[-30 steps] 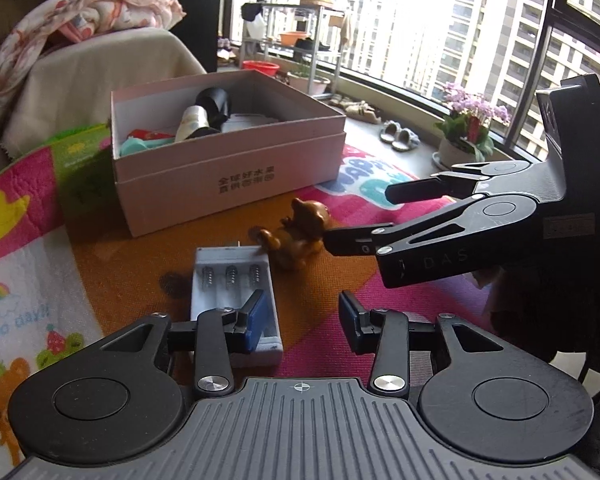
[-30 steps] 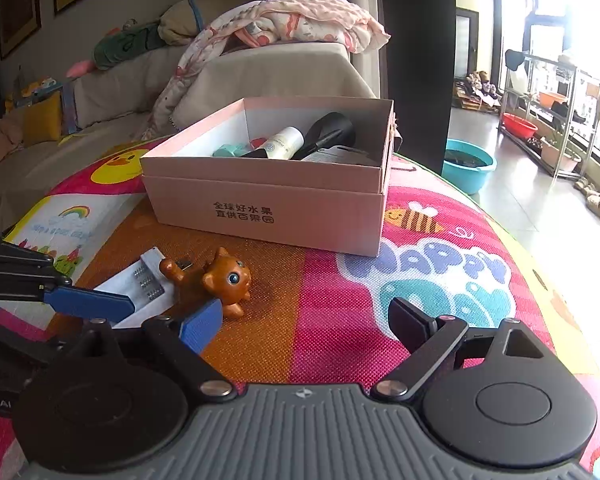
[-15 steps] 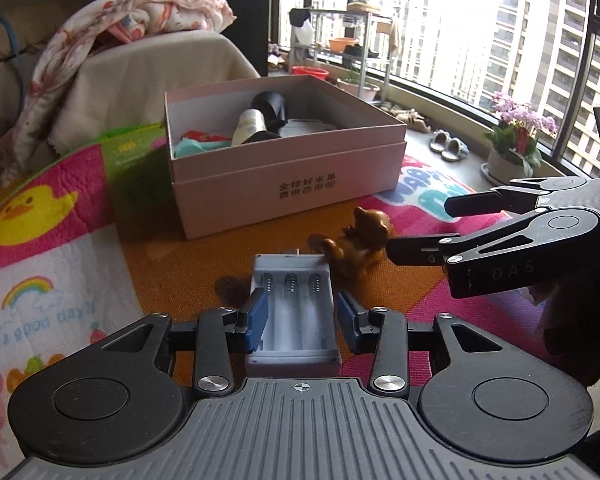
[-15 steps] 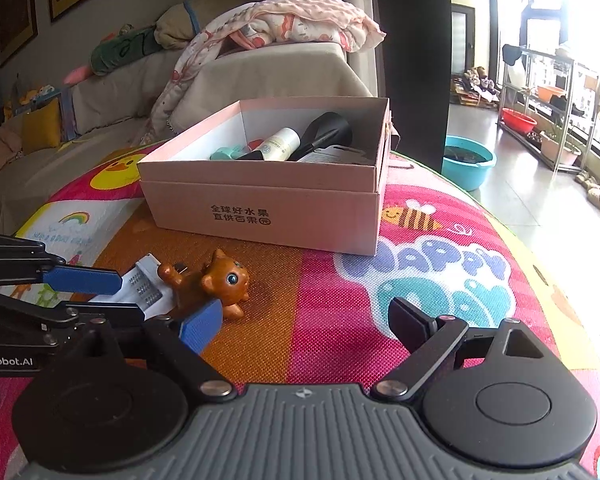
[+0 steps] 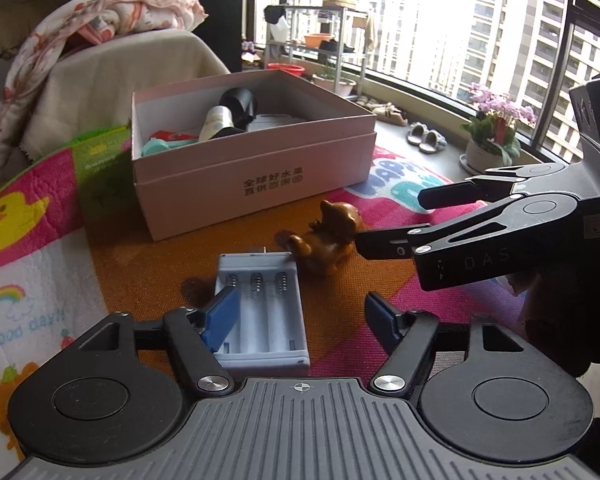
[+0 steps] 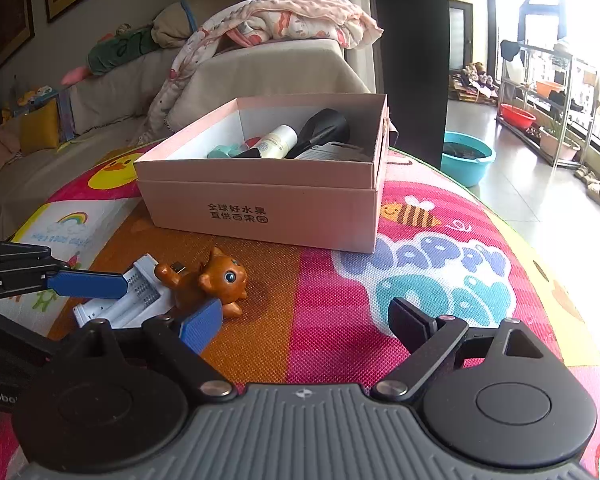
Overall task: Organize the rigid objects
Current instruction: 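Close the left gripper on the white battery holder and lift it, then grasp the brown toy dog with the right gripper while the left holds the battery holder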
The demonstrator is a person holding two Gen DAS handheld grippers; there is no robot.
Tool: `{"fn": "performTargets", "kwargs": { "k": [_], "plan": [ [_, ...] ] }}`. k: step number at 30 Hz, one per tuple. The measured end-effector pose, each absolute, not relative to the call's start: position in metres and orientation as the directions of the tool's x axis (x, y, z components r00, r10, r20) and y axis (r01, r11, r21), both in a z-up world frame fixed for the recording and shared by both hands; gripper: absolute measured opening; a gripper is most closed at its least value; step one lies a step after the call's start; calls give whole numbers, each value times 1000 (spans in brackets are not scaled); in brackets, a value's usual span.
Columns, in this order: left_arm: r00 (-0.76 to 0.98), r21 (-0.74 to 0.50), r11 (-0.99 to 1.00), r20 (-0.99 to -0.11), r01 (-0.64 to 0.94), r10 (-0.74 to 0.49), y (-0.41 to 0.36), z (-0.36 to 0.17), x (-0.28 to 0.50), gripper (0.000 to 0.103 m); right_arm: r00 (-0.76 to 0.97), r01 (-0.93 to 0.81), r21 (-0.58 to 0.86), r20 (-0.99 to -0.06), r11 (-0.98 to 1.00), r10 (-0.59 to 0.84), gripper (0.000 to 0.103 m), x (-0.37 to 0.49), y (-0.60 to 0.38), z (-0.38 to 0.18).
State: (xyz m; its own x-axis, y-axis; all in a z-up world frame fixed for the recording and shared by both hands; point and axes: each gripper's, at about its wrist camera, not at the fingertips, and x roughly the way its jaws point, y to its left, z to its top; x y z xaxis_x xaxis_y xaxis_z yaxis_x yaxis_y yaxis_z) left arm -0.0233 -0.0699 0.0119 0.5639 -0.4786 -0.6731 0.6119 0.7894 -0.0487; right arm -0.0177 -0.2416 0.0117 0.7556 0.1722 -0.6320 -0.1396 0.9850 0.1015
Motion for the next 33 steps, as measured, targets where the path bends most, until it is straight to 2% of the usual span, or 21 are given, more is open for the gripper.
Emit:
{"fn": "performTargets", "kwargs": {
  "k": [4,7,9,16,18,19,22,25,27,30,33],
  "plan": [
    [578,-54,784,-645,618,-500,-69,17,-31,75,754,-137,108,-633,985,174,91,-18,-242,11],
    [656,41,805,-605,591,-451,-68,26,-39,75,754,-134,116,-633,984,177,91,-17,-243,11],
    [663,62,818,-621,573,-418,-66,27,-37,75,753,-132,122,-633,984,179,91,-17,-244,10],
    [631,1,853,-673,523,-386,-59,7,-23,73,753,-128,131,-632,983,182,91,-17,-245,11],
    [641,5,851,-660,525,-391,-57,7,-26,64,754,-128,130,-632,983,182,91,-17,-245,11],
    [643,9,848,-656,530,-395,-56,7,-28,53,754,-128,131,-632,983,182,91,-17,-245,11],
    [638,-15,852,-657,523,-403,-48,8,-30,53,755,-129,133,-629,983,184,91,-17,-245,11],
    [686,28,894,-652,447,-323,-34,8,-32,53,763,-134,129,-619,983,185,91,-20,-245,13],
    [699,3,919,-650,395,-299,-20,8,-31,53,770,-149,110,-610,983,185,91,-23,-241,14],
    [694,-83,927,-639,365,-330,-4,7,-32,53,767,-194,35,-617,980,174,91,-24,-227,14],
    [700,-79,932,-638,355,-321,-6,8,-38,54,759,-231,-34,-632,972,158,91,-24,-210,13]
  ]
}}
